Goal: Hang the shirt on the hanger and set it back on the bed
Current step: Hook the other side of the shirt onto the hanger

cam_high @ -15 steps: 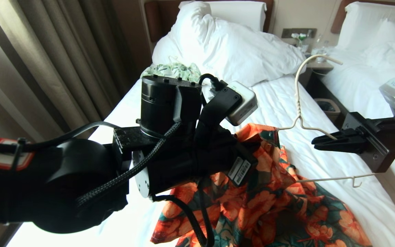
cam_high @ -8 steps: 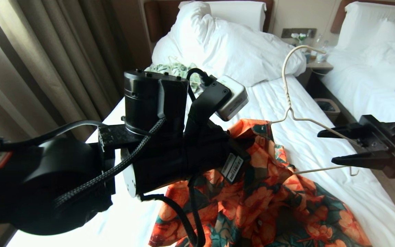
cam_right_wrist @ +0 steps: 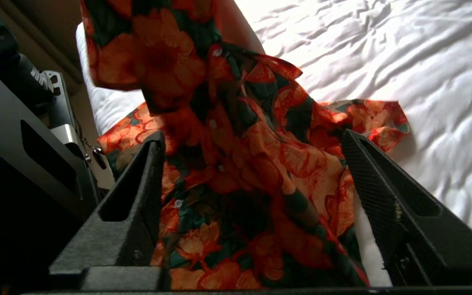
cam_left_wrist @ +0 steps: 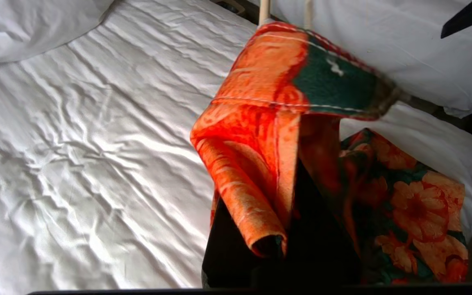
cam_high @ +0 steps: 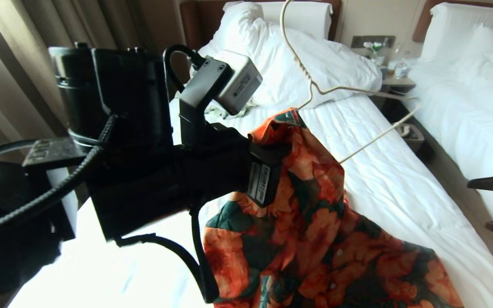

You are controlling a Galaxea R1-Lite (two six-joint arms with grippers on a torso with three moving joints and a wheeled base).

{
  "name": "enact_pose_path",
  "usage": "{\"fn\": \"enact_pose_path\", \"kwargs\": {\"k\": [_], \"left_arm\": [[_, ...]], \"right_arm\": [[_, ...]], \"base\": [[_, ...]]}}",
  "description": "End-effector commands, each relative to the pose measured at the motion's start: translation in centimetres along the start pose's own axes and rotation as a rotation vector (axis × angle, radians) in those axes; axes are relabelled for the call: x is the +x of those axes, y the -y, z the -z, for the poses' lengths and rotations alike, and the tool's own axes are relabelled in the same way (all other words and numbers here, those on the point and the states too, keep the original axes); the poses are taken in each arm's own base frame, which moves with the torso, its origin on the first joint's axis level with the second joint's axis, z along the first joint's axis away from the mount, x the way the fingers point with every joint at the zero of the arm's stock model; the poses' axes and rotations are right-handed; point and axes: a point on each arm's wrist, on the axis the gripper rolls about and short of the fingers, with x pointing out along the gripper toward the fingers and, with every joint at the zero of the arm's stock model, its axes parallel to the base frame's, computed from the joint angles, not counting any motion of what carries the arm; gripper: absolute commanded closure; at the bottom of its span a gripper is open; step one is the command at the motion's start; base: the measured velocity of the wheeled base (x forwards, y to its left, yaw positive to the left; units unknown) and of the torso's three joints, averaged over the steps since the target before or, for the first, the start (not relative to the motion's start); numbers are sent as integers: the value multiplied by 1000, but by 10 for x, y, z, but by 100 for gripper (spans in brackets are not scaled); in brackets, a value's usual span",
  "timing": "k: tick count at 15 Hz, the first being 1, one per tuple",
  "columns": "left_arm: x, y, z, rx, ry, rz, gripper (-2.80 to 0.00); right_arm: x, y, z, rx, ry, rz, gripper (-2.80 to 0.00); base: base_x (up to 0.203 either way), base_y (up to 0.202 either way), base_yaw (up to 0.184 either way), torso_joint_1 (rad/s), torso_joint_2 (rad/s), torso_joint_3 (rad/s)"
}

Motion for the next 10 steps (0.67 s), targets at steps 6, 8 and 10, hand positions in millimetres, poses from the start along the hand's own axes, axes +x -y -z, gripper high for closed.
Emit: {"fn": "enact_pose_path", "kwargs": {"k": [6,8,10], "left_arm": [[-38,-6,-21,-47,99,-6,0],[-45,-7,-22,-49,110,-8,0],[-49,-9,-24,-83,122,-10,0]], "right_arm": [[-20,-41,0,81,5,89,0],[-24,-46,10,162,5,133,0],[-29,-47,22,259,8,184,0]], "base": [[0,0,0,0,0,0],[0,0,0,0,0,0],[0,0,0,0,0,0]]}}
